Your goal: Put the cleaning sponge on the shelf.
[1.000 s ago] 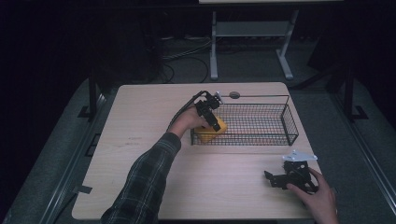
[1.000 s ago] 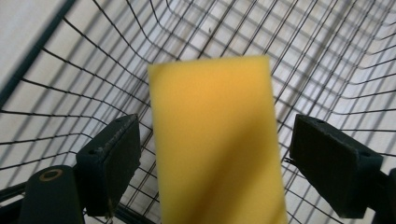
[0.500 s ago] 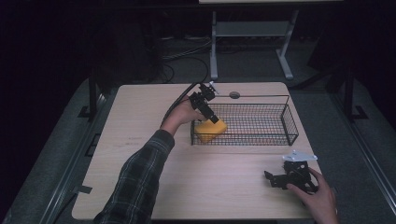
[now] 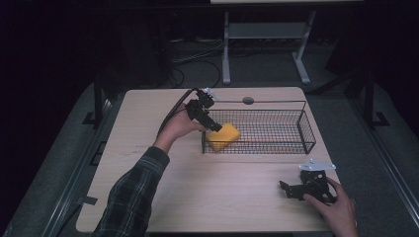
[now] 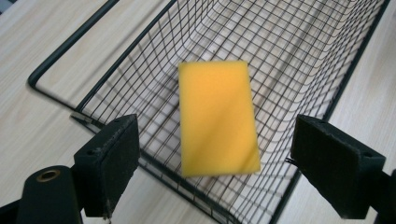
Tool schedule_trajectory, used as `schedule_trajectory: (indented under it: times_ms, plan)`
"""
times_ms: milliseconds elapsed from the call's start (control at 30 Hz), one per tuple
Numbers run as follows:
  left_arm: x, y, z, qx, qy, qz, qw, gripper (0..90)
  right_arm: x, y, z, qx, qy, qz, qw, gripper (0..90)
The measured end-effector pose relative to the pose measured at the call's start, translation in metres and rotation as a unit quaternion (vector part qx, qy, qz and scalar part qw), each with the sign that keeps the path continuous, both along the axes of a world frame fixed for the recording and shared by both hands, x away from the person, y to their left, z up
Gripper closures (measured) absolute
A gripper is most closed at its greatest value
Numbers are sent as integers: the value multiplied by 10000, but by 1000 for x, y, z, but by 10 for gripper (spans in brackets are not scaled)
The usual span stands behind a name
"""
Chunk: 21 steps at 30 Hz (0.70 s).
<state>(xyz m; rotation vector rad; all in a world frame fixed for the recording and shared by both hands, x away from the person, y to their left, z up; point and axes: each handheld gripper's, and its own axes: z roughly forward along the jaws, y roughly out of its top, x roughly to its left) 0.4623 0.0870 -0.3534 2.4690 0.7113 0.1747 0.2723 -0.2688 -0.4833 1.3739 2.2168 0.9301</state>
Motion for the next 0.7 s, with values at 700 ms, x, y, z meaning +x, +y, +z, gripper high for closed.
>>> schedule_trajectory:
  times_ms: [700]
  plan:
    - [-59,66,-5,-433,-394,373,9976,152,0,0,0,-9,-4,5,10000,11]
